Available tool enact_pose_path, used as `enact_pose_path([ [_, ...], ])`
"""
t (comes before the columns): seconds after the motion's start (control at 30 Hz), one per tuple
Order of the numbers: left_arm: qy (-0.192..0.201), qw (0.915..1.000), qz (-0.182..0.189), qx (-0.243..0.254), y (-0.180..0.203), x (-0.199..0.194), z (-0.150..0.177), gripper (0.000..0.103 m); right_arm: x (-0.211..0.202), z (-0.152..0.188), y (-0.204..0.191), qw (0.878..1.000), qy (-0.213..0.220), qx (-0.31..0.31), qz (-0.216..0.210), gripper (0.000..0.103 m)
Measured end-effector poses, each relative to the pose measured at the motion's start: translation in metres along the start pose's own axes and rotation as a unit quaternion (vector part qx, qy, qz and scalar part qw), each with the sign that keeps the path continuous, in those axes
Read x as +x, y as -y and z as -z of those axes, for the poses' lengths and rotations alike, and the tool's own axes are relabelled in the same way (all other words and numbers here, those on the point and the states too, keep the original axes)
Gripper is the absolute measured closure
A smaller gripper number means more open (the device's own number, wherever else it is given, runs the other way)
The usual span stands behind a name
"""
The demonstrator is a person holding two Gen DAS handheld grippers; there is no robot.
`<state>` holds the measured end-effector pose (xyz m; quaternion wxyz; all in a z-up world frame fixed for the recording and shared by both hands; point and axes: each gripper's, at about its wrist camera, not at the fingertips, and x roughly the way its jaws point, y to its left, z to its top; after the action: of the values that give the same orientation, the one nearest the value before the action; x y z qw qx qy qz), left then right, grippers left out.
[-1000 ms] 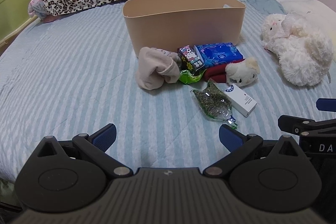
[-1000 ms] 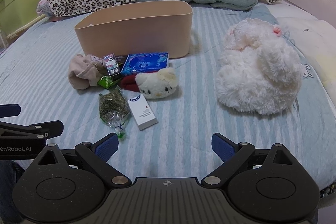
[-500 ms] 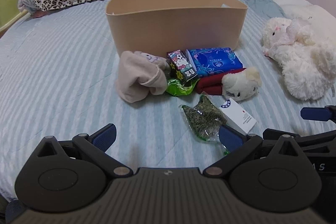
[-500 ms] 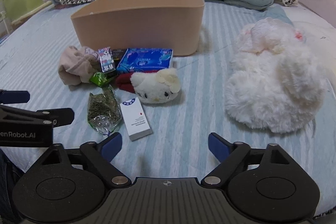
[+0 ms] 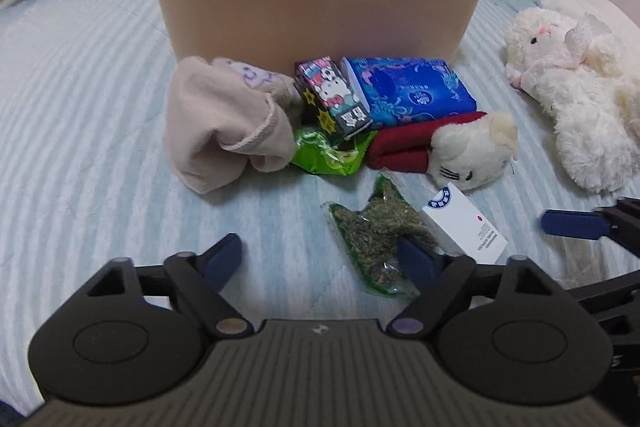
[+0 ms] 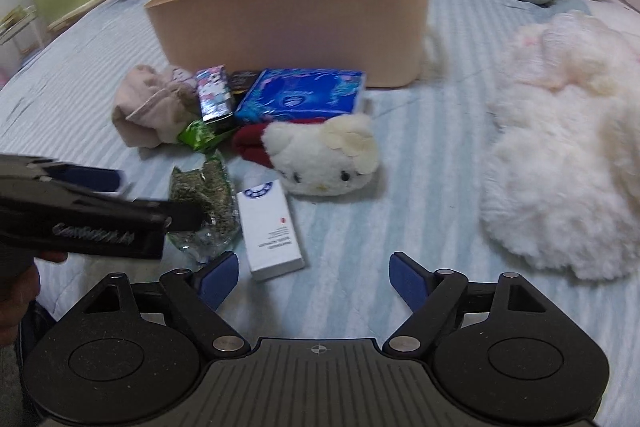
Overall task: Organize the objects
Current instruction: 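Grasp the green herb bag with left tool while right tool grasps white medicine box, then carry both items over the beige basket and open both tools to drop them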
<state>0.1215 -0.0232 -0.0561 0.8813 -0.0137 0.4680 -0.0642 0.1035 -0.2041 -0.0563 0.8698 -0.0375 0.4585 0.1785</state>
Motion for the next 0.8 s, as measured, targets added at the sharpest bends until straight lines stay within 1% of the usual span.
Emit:
enact_pose_path([
  [0.1,0.001,0.9998,0.022,0.001,-0.001,0.004,-0.003,0.021,0.011,-0.003,-0.004,1.0,-0.009,-0.014,-0.003,0.028],
  [0.13,0.002,0.9996,0.029,0.002,-0.001,0.006,-0.004,0.025,0.015,-0.005,-0.004,1.0,-0.01,-0.015,-0.004,0.029],
  [0.17,0.003,0.9992,0.039,0.002,-0.002,0.007,-0.004,0.028,0.017,-0.006,-0.005,1.0,-0.01,-0.017,-0.005,0.032],
  [0.2,0.003,0.9987,0.051,0.001,-0.002,0.008,-0.005,0.037,0.02,-0.007,-0.006,1.0,-0.009,-0.018,-0.006,0.039],
  [0.23,0.004,0.9981,0.062,0.0,-0.002,0.009,-0.005,0.047,0.022,-0.008,-0.007,1.0,-0.008,-0.018,-0.007,0.043],
  [0.27,0.005,0.9974,0.072,-0.001,-0.002,0.009,-0.006,0.052,0.023,-0.009,-0.008,1.0,-0.006,-0.018,-0.007,0.048],
  [0.3,0.004,0.9965,0.084,-0.002,-0.002,0.01,-0.007,0.066,0.024,-0.01,-0.008,1.0,-0.005,-0.018,-0.008,0.052],
  [0.33,0.0,0.9952,0.097,-0.007,-0.003,0.01,-0.007,0.07,0.025,-0.01,-0.008,1.0,-0.005,-0.017,-0.009,0.055],
  [0.37,-0.001,0.9951,0.099,-0.011,-0.003,0.011,-0.007,0.071,0.025,-0.01,-0.009,1.0,-0.005,-0.016,-0.01,0.061],
  [0.4,-0.001,0.9949,0.1,-0.011,-0.003,0.01,-0.007,0.072,0.024,-0.01,-0.009,1.0,-0.006,-0.017,-0.011,0.065],
  [0.53,0.001,0.994,0.108,-0.017,-0.004,0.006,-0.007,0.078,0.02,-0.01,-0.011,1.0,-0.008,-0.018,-0.007,0.068],
  [0.63,0.002,0.9951,0.098,-0.009,-0.006,-0.002,-0.007,0.078,0.013,-0.01,-0.013,1.0,-0.007,-0.021,-0.006,0.07],
  [0.8,0.033,0.9962,0.08,-0.008,-0.021,-0.032,-0.01,0.078,-0.006,-0.013,-0.017,1.0,0.009,-0.023,-0.007,0.074],
])
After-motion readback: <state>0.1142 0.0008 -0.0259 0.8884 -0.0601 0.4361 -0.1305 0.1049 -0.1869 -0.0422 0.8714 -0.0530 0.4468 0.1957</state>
